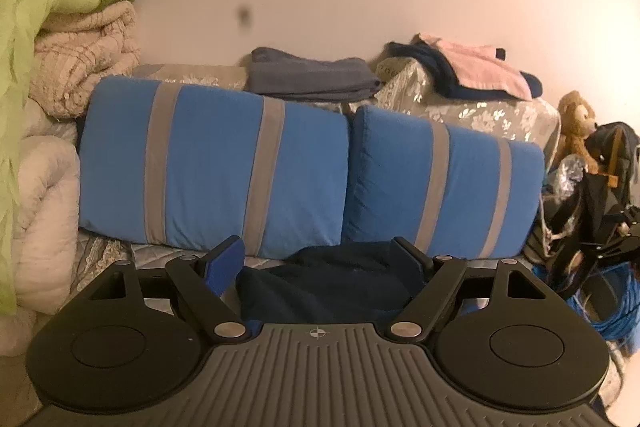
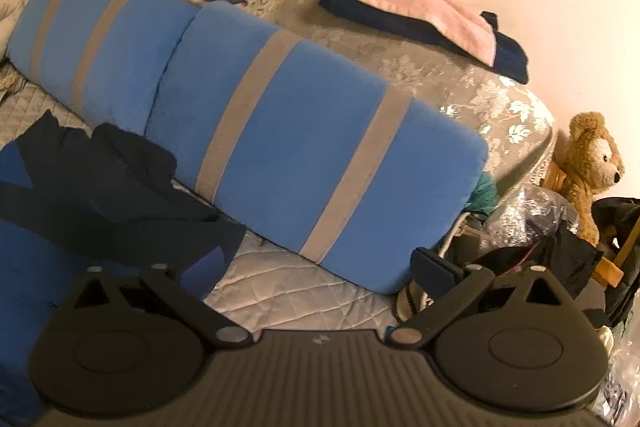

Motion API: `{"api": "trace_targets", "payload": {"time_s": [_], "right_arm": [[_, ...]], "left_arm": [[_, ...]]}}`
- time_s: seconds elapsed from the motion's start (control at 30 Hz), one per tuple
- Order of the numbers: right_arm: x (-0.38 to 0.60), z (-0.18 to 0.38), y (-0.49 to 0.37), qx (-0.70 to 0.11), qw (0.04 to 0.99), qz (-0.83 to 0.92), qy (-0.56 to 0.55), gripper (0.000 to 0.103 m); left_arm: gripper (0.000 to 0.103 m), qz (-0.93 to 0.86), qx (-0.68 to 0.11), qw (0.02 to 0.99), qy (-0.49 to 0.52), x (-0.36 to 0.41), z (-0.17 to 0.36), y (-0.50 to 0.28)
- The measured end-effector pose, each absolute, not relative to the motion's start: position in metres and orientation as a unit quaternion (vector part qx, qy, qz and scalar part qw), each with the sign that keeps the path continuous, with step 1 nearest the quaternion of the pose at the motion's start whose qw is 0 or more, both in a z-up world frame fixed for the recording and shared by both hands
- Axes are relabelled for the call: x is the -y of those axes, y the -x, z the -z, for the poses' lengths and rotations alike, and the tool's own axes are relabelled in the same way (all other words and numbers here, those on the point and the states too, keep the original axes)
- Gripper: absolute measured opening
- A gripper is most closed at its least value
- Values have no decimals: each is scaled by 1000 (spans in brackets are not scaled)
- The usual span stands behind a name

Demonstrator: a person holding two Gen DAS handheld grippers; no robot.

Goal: Fold clothes

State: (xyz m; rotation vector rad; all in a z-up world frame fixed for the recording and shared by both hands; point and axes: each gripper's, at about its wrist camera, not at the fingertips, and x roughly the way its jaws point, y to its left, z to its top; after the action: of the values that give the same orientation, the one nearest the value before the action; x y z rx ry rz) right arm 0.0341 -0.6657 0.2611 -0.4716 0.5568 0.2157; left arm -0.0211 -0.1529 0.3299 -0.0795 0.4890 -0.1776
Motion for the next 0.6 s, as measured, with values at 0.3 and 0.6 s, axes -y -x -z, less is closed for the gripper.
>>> {"api": "trace_targets", "payload": {"time_s": [0.3,0.6], "right_arm": [[649,-234,-45,-284,924,-133,217,103],[637,-189,-65,-314,915,-191,167,103]], "left_arm": [[79,115,-260,958,26,156,-294,-10],[79,167,-307,937,0,176,-240,-50]]}}
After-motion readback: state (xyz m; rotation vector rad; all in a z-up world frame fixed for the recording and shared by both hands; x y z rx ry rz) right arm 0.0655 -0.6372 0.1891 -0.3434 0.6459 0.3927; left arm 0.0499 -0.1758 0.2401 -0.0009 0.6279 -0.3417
